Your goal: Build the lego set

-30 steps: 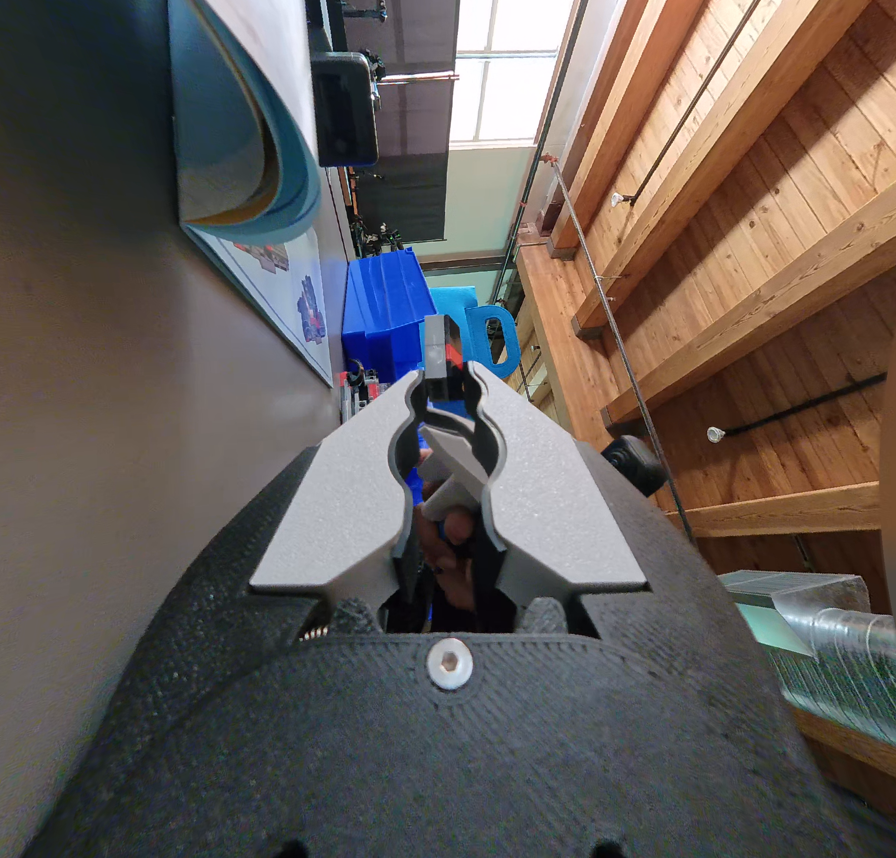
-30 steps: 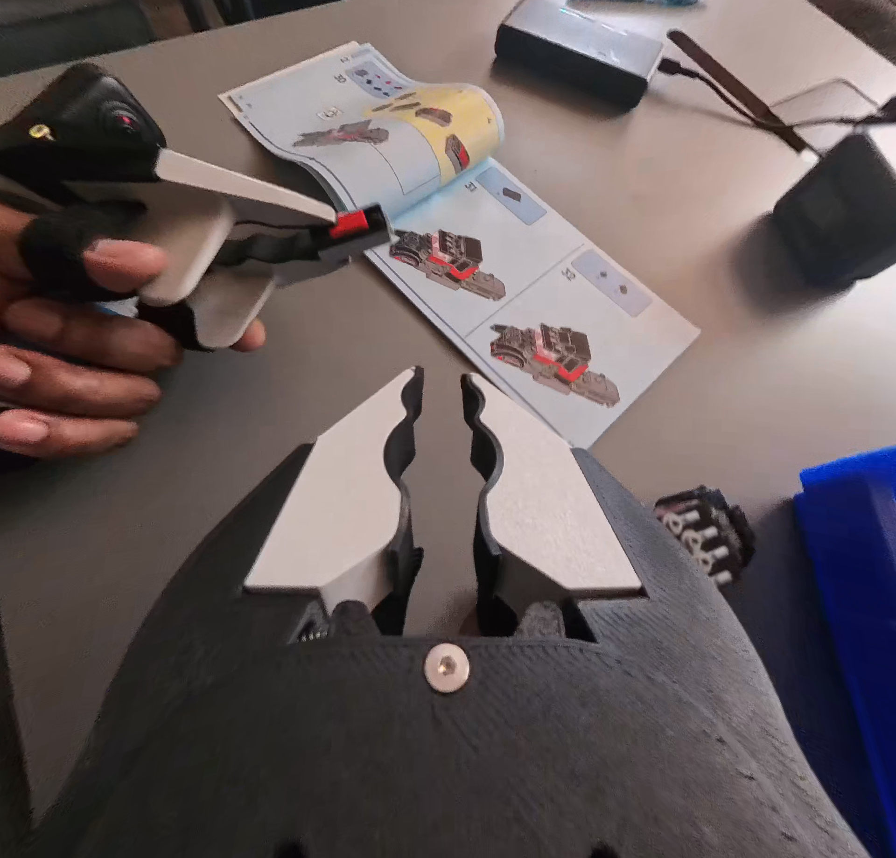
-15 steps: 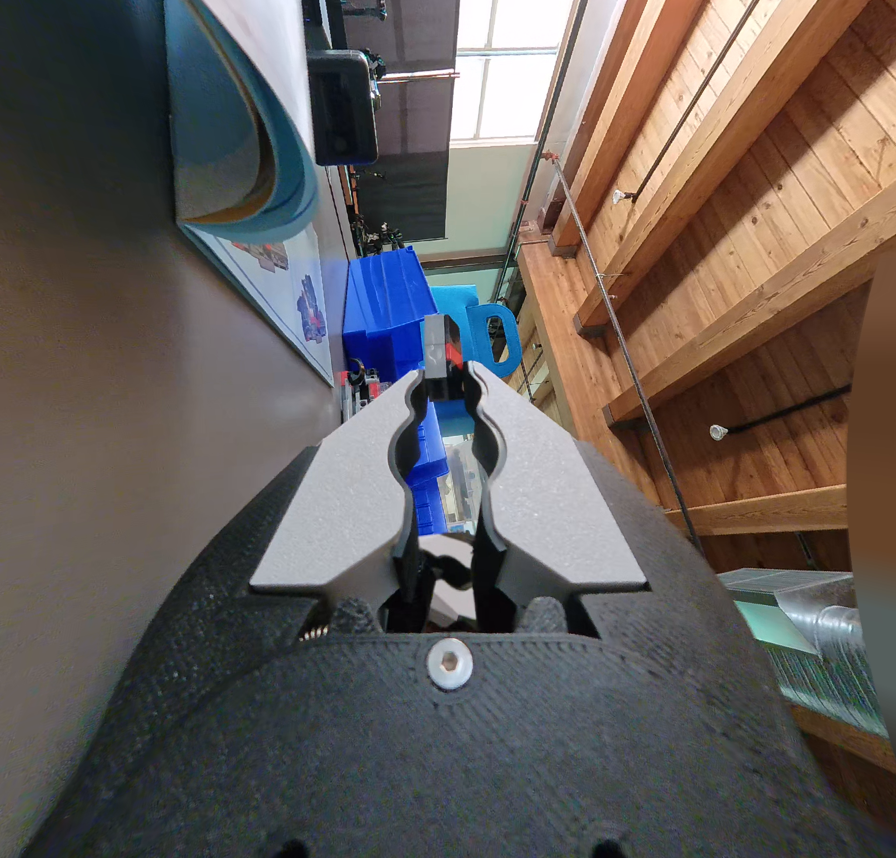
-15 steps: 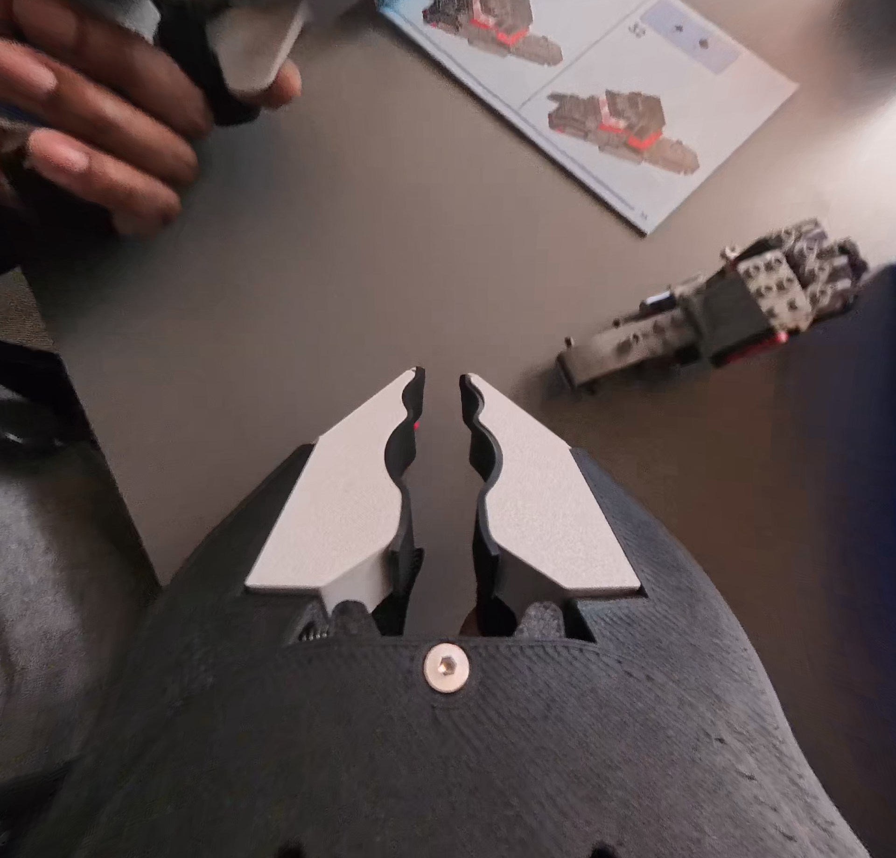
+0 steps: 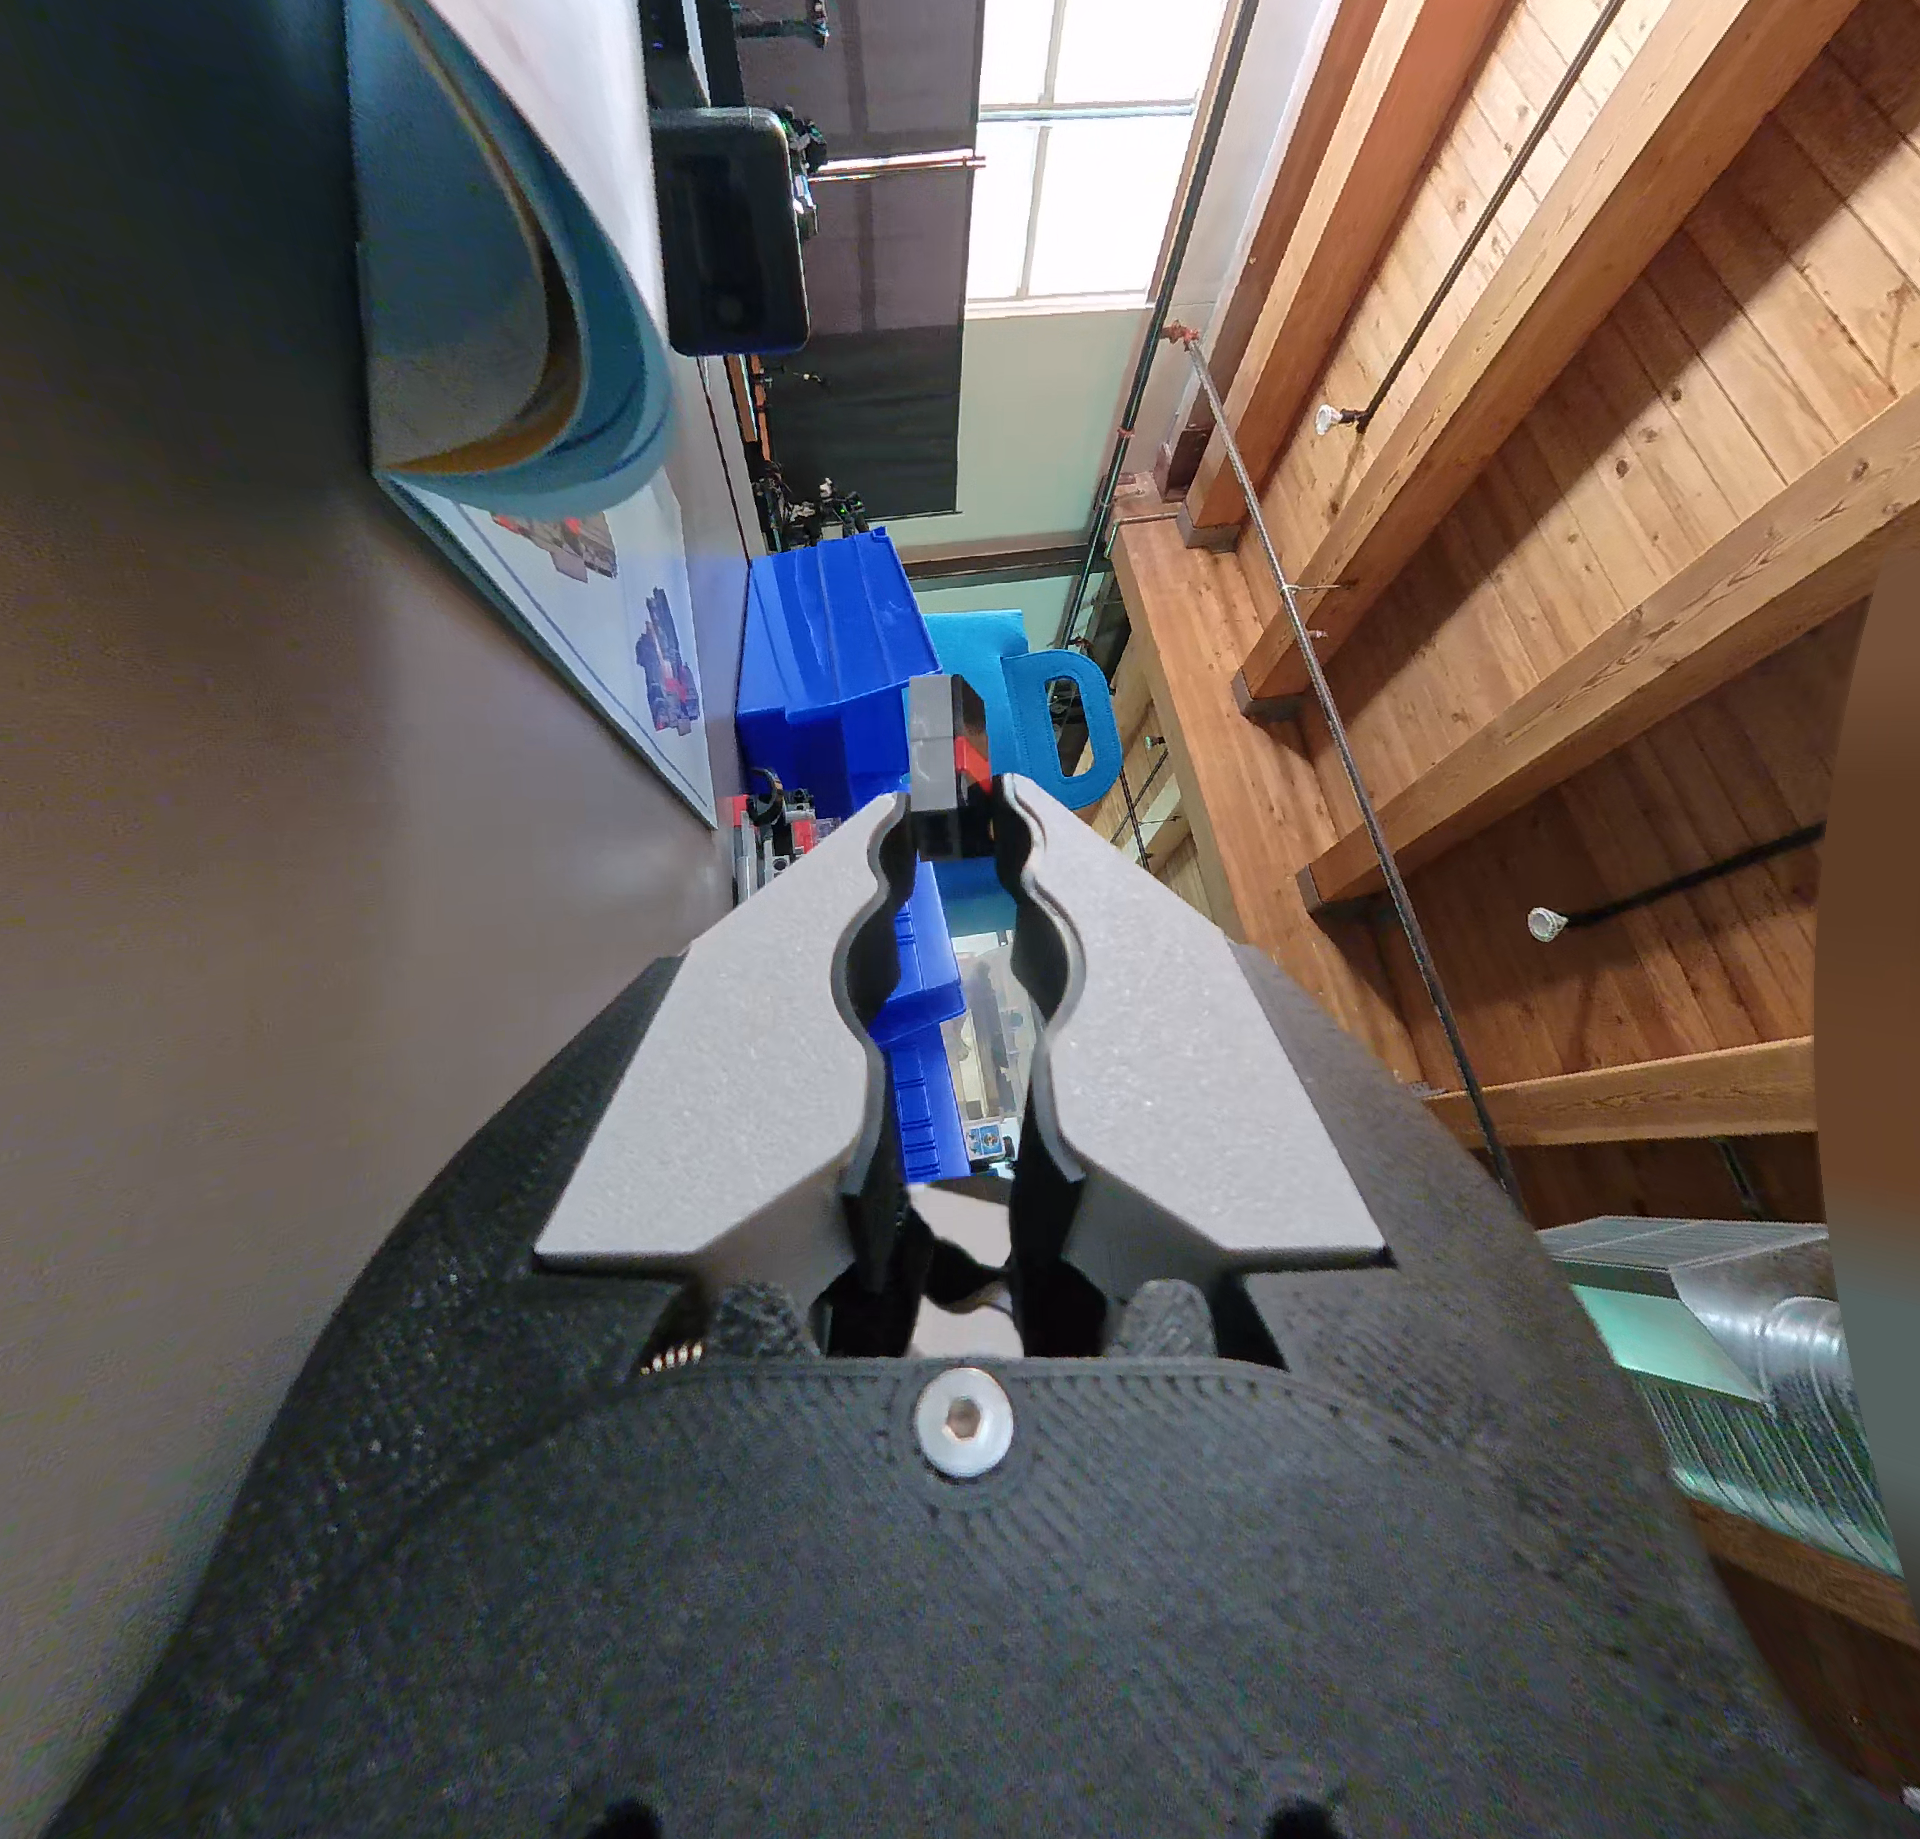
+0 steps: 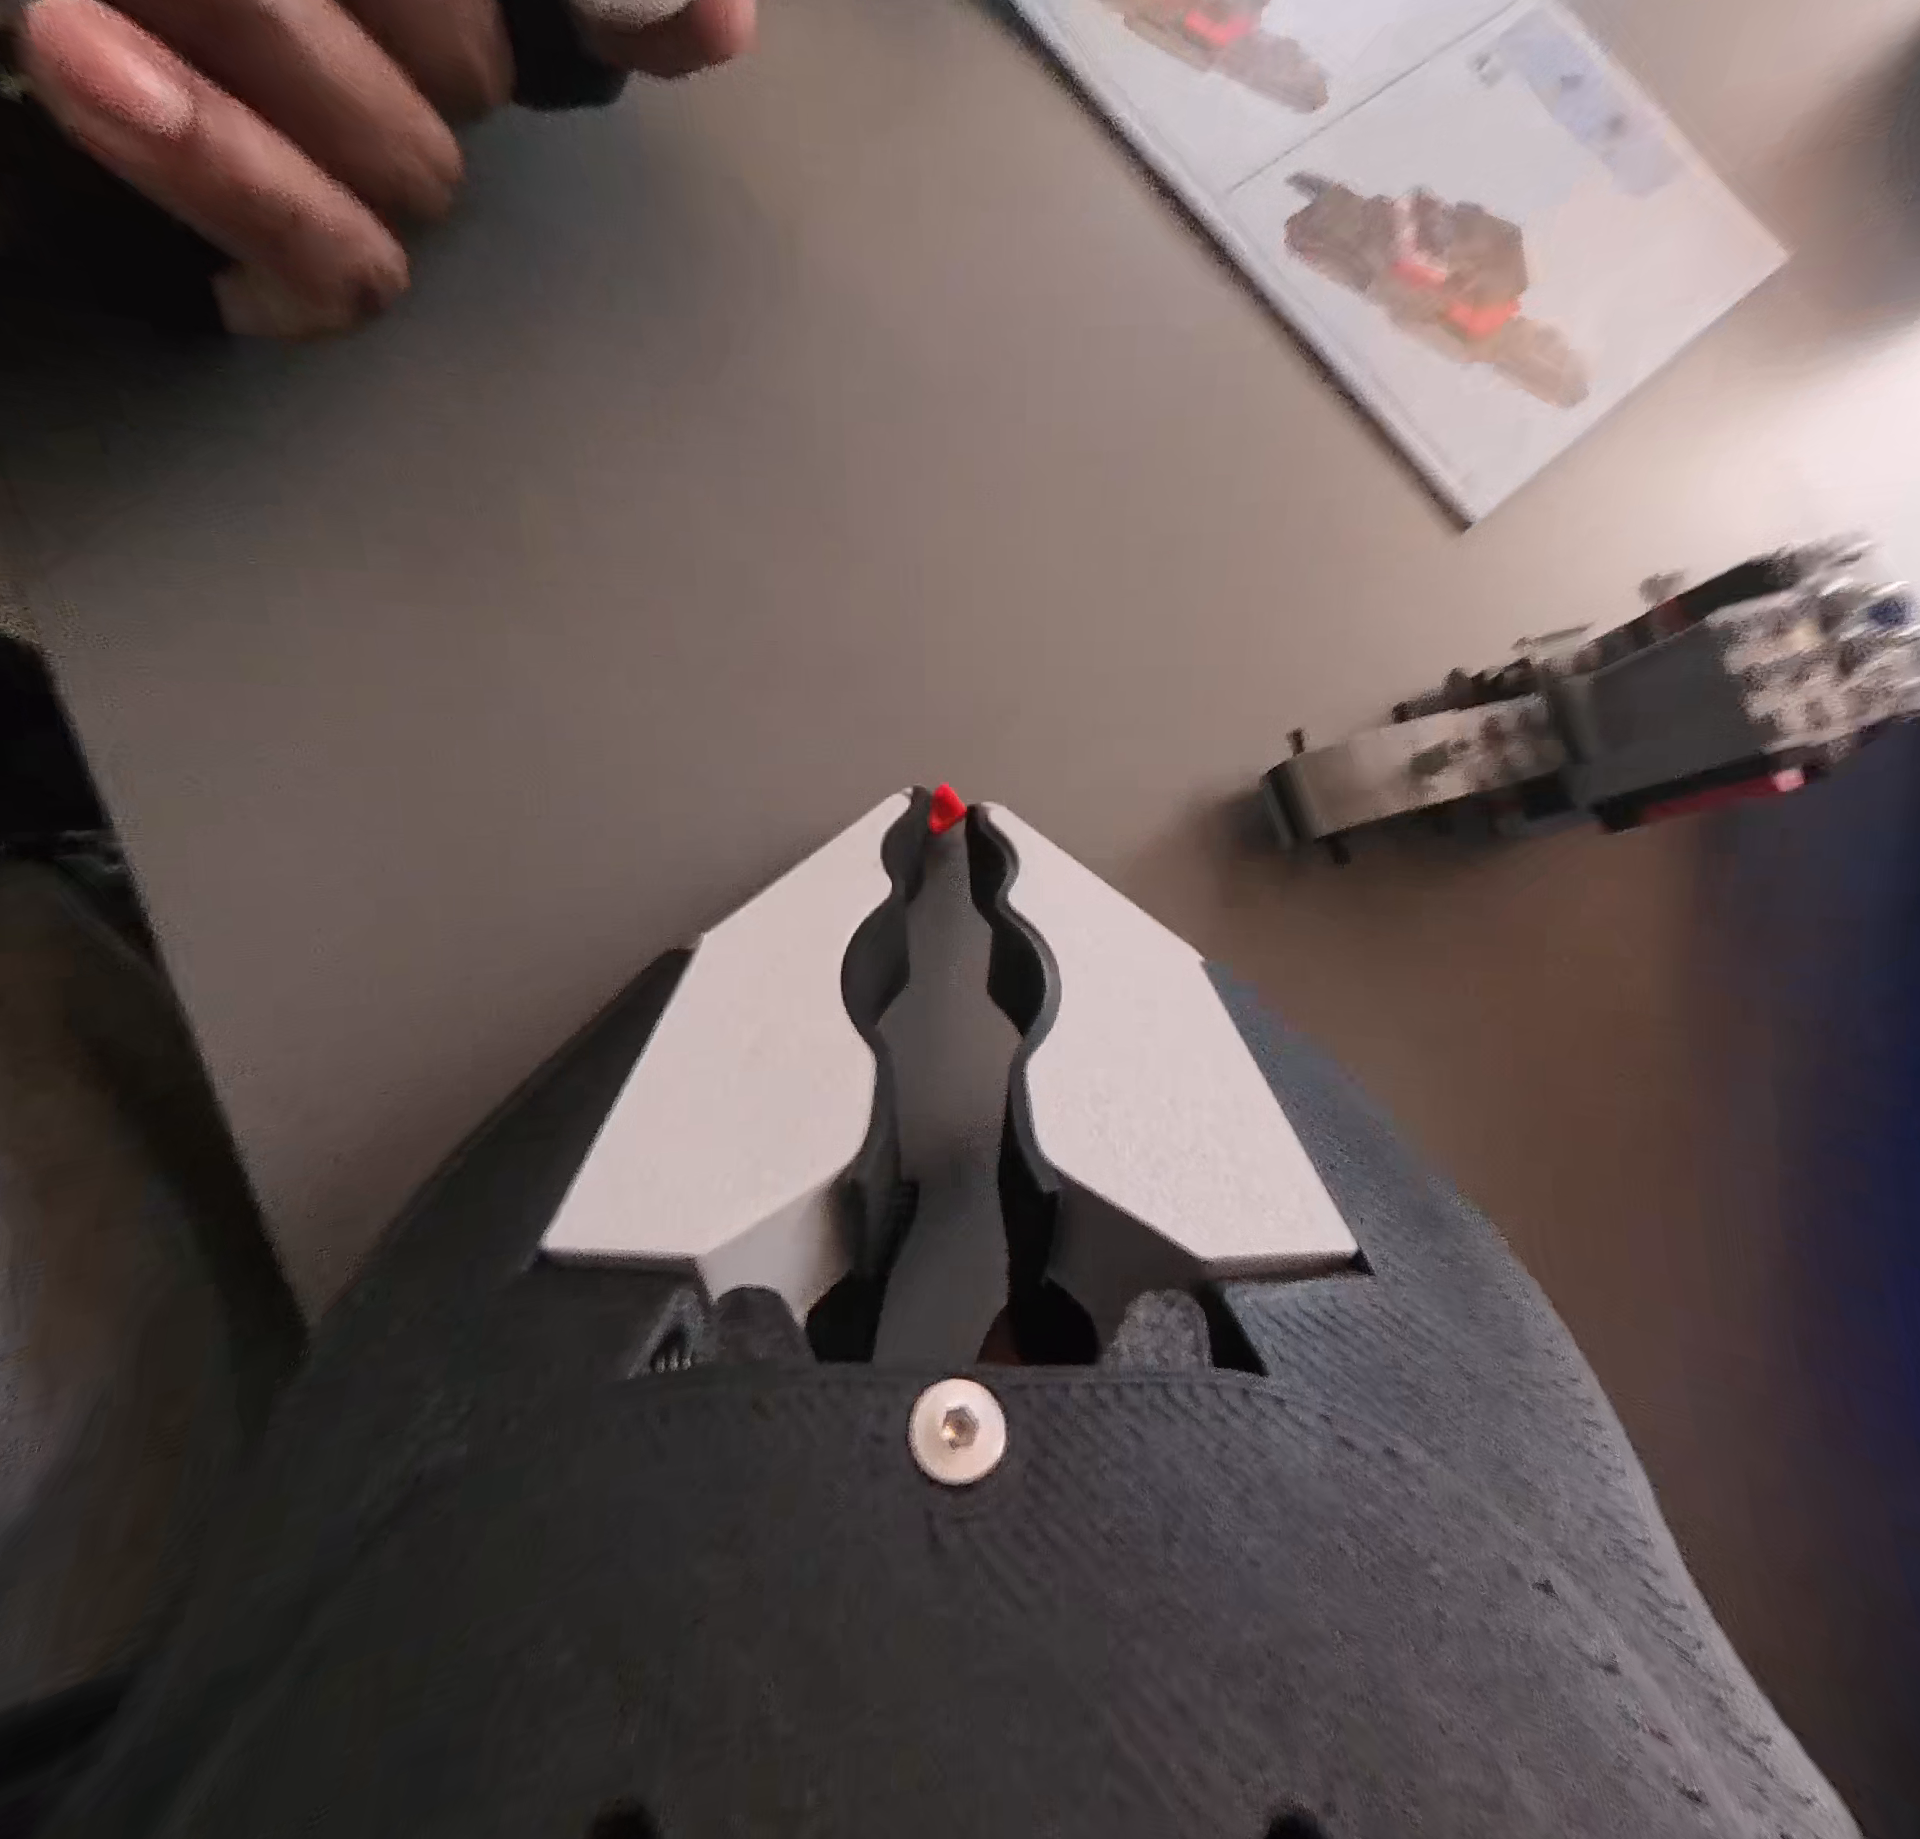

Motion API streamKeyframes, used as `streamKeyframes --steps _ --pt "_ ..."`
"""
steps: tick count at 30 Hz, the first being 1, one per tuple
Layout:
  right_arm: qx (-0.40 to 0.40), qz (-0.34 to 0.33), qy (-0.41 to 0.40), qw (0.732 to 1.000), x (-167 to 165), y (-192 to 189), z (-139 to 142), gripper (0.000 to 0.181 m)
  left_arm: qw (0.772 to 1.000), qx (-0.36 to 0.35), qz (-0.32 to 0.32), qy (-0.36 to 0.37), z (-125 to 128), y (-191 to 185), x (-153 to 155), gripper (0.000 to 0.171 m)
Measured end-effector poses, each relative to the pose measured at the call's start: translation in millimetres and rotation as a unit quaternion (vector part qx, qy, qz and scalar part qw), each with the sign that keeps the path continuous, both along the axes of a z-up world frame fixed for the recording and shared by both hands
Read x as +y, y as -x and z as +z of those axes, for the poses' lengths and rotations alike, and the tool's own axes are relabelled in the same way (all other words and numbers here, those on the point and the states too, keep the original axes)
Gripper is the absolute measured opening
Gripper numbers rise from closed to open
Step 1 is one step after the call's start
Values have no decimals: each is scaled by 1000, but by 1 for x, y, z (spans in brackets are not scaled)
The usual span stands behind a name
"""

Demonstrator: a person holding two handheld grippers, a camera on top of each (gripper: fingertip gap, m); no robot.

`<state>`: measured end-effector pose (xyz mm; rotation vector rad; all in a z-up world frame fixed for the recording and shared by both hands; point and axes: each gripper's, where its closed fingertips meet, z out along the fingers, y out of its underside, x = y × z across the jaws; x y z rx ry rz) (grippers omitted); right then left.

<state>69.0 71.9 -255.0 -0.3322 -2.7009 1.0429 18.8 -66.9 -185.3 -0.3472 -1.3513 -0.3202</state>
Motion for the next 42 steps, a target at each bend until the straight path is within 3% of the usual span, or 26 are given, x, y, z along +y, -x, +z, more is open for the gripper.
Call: streamKeyframes --steps 7,13,20,33,42 --pt "72 -24 154 985 -30 23 64 15 1000 0 -1 -5 0 0 -1 15" --pt "30 -46 105 993 -18 26 35 14 1000 0 -1 -6 0 1 -1 15" --pt "-12 -36 62 997 -32 17 9 14 1000 0 0 -7 0 1 -1 15" --pt "28 35 8 999 -59 22 -1 14 1000 1 -4 -12 1 0 -1 15" --pt "44 44 12 998 -74 18 -1 15 1000 1 -5 -13 1 0 -1 15"
